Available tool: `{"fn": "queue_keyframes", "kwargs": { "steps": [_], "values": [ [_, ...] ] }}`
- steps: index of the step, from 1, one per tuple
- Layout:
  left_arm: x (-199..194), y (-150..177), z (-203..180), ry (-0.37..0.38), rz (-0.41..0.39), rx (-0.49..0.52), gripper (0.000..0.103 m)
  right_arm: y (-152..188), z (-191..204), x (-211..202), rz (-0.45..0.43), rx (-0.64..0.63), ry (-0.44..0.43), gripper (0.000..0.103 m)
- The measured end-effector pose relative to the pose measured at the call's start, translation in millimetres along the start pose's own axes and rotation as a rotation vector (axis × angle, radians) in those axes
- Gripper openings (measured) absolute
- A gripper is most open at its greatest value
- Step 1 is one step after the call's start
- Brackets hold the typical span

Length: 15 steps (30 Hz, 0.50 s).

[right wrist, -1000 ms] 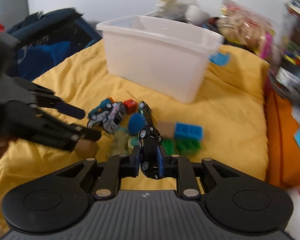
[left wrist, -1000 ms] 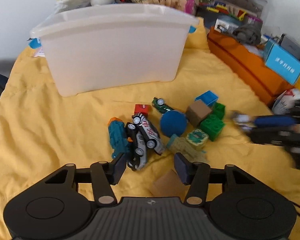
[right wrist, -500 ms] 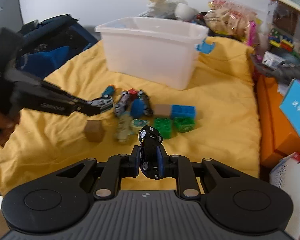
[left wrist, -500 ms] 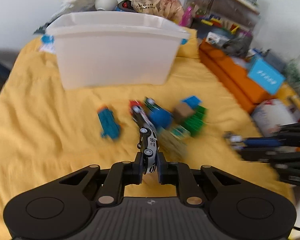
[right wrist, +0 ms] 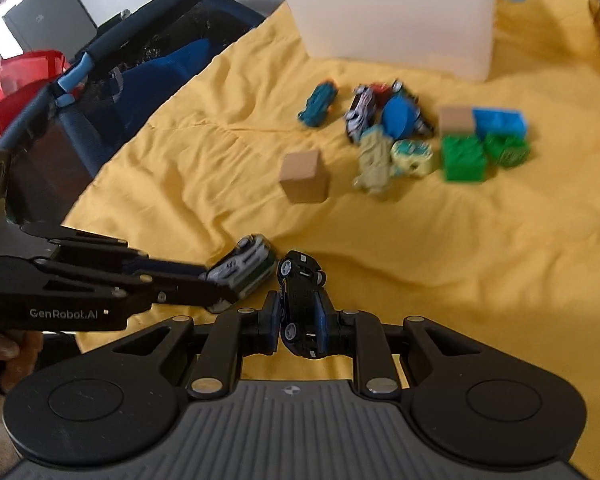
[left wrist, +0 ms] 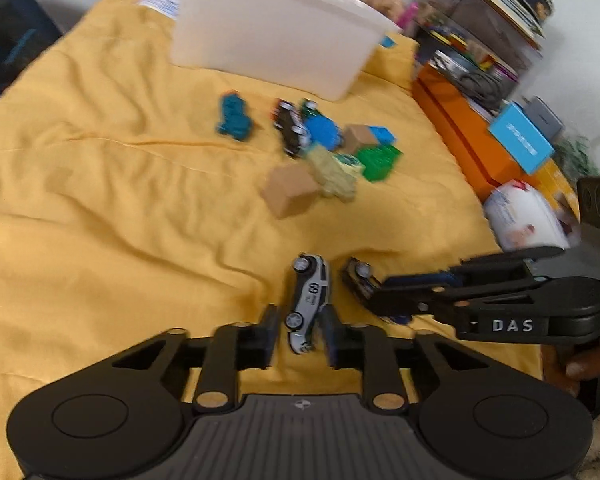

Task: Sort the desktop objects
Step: 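Grasp the white-green car with the left tool while the right tool grasps a black car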

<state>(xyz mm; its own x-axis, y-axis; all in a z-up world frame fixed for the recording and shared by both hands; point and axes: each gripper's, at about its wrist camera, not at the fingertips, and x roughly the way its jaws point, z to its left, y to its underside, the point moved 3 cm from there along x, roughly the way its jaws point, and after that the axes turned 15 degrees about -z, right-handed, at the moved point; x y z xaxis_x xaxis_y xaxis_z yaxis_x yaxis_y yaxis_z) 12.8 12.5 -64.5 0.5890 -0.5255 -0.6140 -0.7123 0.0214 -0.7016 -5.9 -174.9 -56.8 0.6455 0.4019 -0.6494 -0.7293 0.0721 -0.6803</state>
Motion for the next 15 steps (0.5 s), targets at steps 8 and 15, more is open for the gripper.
{"fn": "queue_keyframes", "kwargs": {
  "steps": [8,15],
  "values": [
    [-8.9,-1.5,-24.8,-0.049,-0.028,0.220,0.045,-7.4,-29.7,-10.0,-0.063,0.096,0.087,0.037],
    [-6.7,5.7,-46.5,-0.072,-0.036,0.410,0.045,-11.5,-20.0,-24.8,-0.113,-0.078,0.184,0.039]
  ]
}}
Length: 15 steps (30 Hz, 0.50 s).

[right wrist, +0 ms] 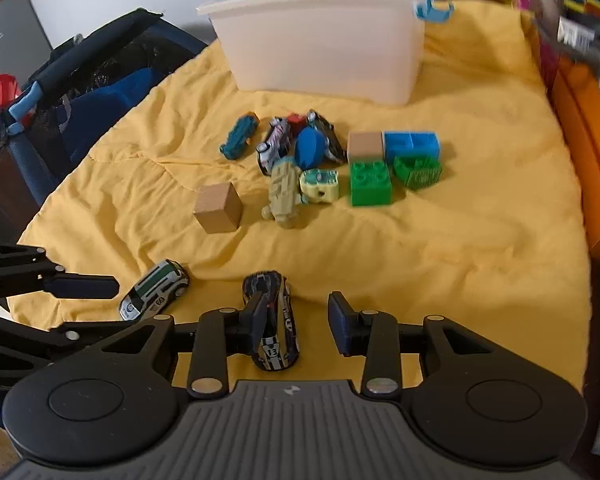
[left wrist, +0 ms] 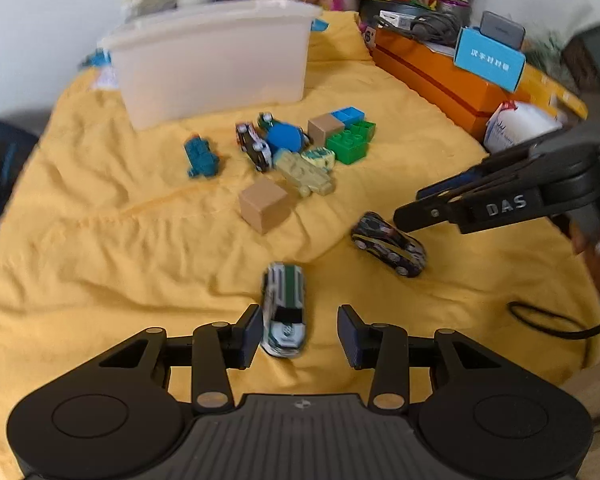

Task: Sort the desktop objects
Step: 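Grasp the white-green car with the left tool while the right tool grasps a black car, then lift the white-green car with the left tool while the right tool lifts the black car toward the bin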

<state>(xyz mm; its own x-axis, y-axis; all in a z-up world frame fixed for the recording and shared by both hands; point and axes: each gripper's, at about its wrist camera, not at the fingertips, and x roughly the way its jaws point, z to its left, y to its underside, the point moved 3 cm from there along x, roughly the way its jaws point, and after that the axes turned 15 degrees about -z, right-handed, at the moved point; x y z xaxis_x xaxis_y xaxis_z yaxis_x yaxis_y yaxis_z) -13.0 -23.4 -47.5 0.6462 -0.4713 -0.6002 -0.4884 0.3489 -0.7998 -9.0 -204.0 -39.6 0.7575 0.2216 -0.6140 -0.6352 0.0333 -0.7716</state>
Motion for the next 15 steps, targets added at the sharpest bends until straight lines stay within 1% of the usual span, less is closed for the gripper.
{"fn": "queue_keyframes", "kwargs": {
  "steps": [2,5,6,7,8,11,15],
  "values": [
    [-0.7,-2.1,-1.5,-0.014,-0.015,0.026,0.045,-0.8,7.7,-1.7,-0.008,-0.046,0.001,0.042],
    [2.8,-3.8,-1.0,-0.018,-0.012,0.030,0.046,1.1,20.9,0.2,-0.011,-0.122,0.005,0.043],
    [5.5,-3.7,-1.9,-0.021,-0.009,0.034,0.046,2.4,24.7,1.7,-0.010,-0.140,0.007,0.044],
    [7.8,-2.8,-1.9,-0.021,-0.007,0.037,0.047,4.3,27.2,3.9,-0.006,-0.157,0.011,0.049],
    [10.9,-1.3,-1.3,-0.021,-0.003,0.042,0.047,7.3,29.0,7.3,0.004,-0.172,0.020,0.051],
    [20.8,5.1,-3.5,-0.004,0.022,0.049,0.047,15.2,30.9,13.7,0.035,-0.170,0.020,0.051],
    [24.0,6.1,-4.9,0.006,0.029,0.054,0.047,15.9,34.4,12.2,0.032,-0.193,0.025,0.051]
  ]
}}
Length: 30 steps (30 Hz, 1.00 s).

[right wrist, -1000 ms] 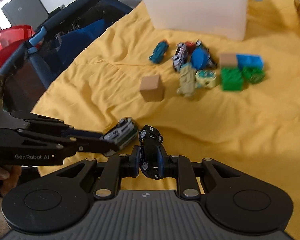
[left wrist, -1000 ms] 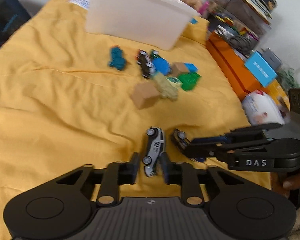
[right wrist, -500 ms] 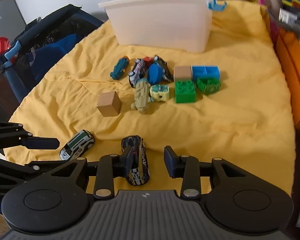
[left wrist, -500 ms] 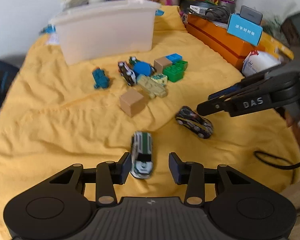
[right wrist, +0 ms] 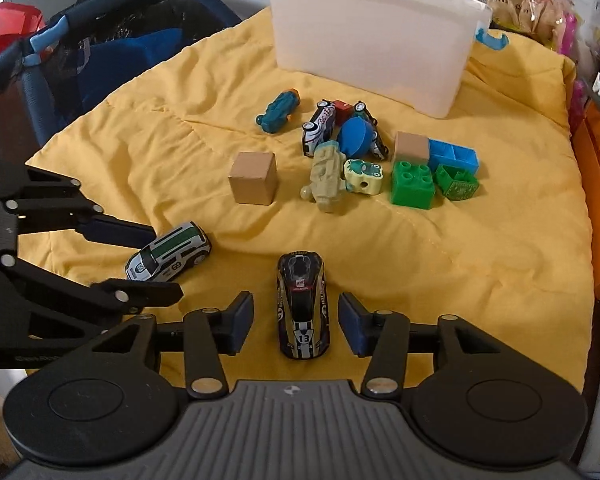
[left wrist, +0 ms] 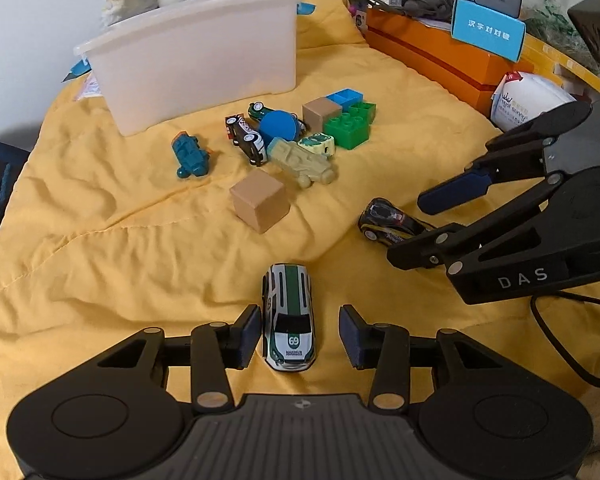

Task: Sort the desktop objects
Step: 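Lift the white-green car with the left tool while the right tool lifts the black car toward the bin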

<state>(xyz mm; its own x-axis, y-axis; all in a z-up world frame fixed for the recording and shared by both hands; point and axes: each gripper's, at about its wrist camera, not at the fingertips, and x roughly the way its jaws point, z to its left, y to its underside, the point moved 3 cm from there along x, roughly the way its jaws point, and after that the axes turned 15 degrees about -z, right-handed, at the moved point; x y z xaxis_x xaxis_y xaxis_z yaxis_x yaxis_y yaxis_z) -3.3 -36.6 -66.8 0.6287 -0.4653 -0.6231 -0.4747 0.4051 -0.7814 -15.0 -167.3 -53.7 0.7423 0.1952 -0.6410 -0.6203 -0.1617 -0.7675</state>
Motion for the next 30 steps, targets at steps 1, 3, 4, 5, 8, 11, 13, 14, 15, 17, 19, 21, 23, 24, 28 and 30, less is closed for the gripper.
{"fn": "queue_keyframes", "kwargs": {
  "steps": [1,3,4,5,8,11,13,14,15,17,19,21,23,24,28,30],
  "values": [
    [0.4,-0.7,0.8,0.002,-0.001,-0.004,0.047,-1.2,0.3,-0.2,-0.004,-0.005,0.002,0.051],
    [2.7,-1.7,2.4,0.003,0.003,-0.012,0.047,-3.3,0.7,0.5,-0.010,-0.009,0.007,0.051],
    [4.0,-1.6,3.1,0.004,0.007,-0.018,0.046,-3.2,0.6,1.8,-0.009,-0.010,0.009,0.051],
    [5.0,-1.4,3.7,0.010,0.010,-0.026,0.045,-2.4,0.4,3.1,-0.005,-0.011,0.011,0.050],
    [4.9,-1.3,6.4,0.008,0.007,-0.040,0.043,0.3,0.3,5.8,0.012,-0.006,0.011,0.047],
    [5.9,-0.3,8.1,0.008,0.014,-0.041,0.043,1.2,0.4,6.0,0.010,-0.006,0.013,0.047],
    [8.2,1.3,7.9,0.013,0.025,-0.042,0.043,2.2,0.2,7.7,0.016,-0.005,0.012,0.046],
    [9.0,2.3,7.5,0.015,0.029,-0.039,0.043,3.2,0.1,8.9,0.021,-0.004,0.012,0.046],
    [9.4,2.2,7.7,0.016,0.029,-0.037,0.043,4.4,0.5,9.6,0.026,-0.005,0.011,0.046],
    [9.5,2.5,8.4,0.019,0.030,-0.037,0.043,8.2,1.6,11.3,0.038,-0.011,0.009,0.045],
    [9.4,2.9,8.4,0.023,0.029,-0.032,0.041,11.6,4.1,11.1,0.036,-0.037,0.011,0.045],
    [9.0,2.6,7.4,0.021,0.031,-0.017,0.039,11.8,7.3,10.0,0.033,-0.067,0.010,0.044],
    [8.0,1.3,8.3,0.022,0.032,-0.007,0.032,11.2,10.7,9.6,0.034,-0.082,-0.003,0.033],
    [7.6,0.6,9.2,0.032,0.035,-0.013,0.032,10.4,12.5,8.8,0.029,-0.096,0.000,0.032],
    [-2.5,-10.3,12.9,0.049,0.005,-0.037,0.032,-5.1,14.2,-10.0,-0.070,-0.094,-0.014,0.032],
    [-11.8,-24.2,17.6,0.044,-0.038,-0.049,0.032,-17.4,14.0,-18.6,-0.112,-0.105,-0.011,0.032]
  ]
}}
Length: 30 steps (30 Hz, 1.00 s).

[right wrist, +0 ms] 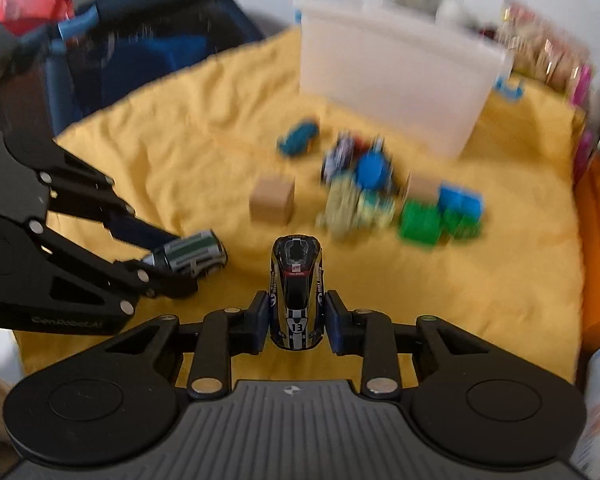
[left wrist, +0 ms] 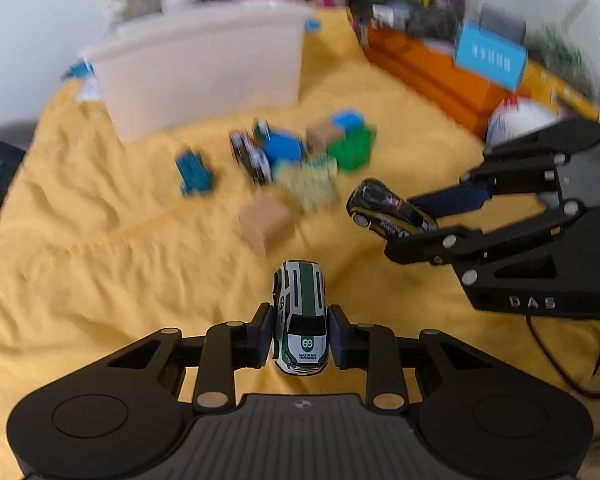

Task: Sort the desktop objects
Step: 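Lift the white-green car with the left tool while the right tool lifts the black car toward the bin, then open both tools over the clear bin to drop the cars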

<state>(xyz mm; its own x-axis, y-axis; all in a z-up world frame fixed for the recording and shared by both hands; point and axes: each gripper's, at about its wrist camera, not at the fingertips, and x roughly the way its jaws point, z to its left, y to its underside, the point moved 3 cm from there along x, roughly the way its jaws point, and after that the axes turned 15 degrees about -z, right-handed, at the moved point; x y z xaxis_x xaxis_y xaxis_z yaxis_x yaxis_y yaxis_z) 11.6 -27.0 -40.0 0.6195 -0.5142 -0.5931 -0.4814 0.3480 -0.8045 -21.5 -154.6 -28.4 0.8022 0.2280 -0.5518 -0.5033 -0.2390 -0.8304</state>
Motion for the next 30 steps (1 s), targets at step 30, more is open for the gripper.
{"fn": "queue_keyframes", "kwargs": {
  "steps": [30],
  "values": [
    [107.2,-232.3,116.5,-0.154,-0.277,-0.051,0.040,-169.6,-160.2,108.6,-0.222,0.188,0.293,0.038]
  ]
}}
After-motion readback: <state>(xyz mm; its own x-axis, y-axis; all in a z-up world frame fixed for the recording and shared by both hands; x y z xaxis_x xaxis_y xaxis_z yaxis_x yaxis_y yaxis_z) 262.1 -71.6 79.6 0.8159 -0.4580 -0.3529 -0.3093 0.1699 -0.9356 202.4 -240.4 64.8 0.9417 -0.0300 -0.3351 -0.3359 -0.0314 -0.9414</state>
